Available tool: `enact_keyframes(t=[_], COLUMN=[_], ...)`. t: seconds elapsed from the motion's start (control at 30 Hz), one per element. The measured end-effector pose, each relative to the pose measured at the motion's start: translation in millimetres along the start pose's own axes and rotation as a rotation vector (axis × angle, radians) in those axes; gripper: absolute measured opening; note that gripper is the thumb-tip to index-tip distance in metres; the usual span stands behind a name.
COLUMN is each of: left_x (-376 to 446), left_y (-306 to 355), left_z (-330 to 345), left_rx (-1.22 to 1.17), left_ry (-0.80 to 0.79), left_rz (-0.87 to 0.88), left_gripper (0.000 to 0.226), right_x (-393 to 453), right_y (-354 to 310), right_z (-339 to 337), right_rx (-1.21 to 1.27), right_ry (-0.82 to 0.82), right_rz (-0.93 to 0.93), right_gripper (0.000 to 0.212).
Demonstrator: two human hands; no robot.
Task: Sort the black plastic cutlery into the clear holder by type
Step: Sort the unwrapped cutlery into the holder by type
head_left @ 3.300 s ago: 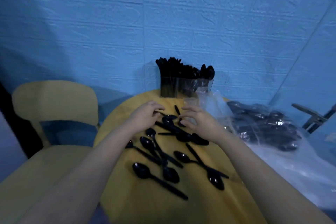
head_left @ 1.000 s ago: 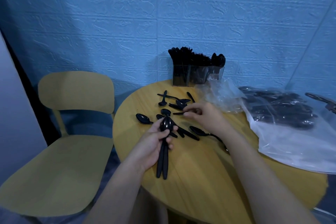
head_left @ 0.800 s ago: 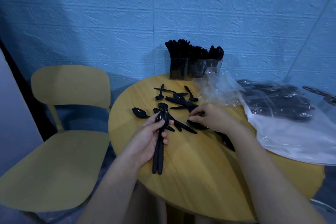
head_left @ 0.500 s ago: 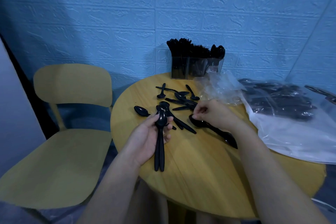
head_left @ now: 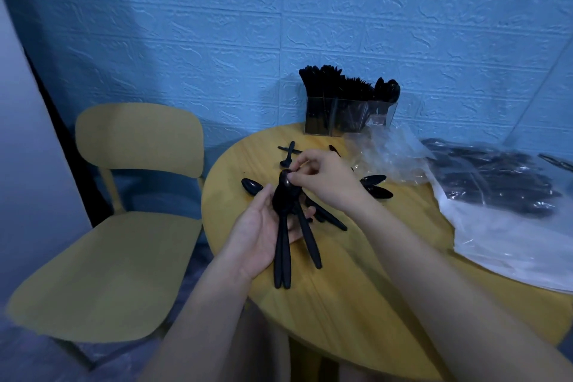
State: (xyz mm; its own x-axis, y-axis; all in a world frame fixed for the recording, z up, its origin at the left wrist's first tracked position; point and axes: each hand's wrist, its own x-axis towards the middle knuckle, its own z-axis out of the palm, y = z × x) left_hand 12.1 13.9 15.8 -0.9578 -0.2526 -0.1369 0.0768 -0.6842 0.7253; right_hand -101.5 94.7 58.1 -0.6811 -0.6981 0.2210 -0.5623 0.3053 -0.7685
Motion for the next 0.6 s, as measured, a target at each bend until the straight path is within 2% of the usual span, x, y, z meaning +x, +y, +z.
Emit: enact_keyframes(t=[0.2, 0.33, 0.47, 0.6], left_x=[7, 9, 10, 8], left_y=[-2, -1, -2, -1], left_z=[-6, -11, -12, -9], left_rx=[-0.034, -0.128, -0.149, -0.138], left_ry=[0.093, 0.158, 0.2, 0.214], left_rz=[0.047, 0.08, 0.101, 0.103], left_gripper=[0.021, 0.022, 0.027, 0.02], right_x=[15, 37, 48, 53], right_y=[-2, 9, 16, 21], right_z=[11, -1, 8, 19], right_rx=[-0.139, -0.229, -0.427, -0.4], right_ry=[-0.144, -0.088, -0.289, -0.273], right_rz=[-0.035, -0.004, 0.038, 0.05], right_gripper=[0.009, 0.012, 0.03, 0.012])
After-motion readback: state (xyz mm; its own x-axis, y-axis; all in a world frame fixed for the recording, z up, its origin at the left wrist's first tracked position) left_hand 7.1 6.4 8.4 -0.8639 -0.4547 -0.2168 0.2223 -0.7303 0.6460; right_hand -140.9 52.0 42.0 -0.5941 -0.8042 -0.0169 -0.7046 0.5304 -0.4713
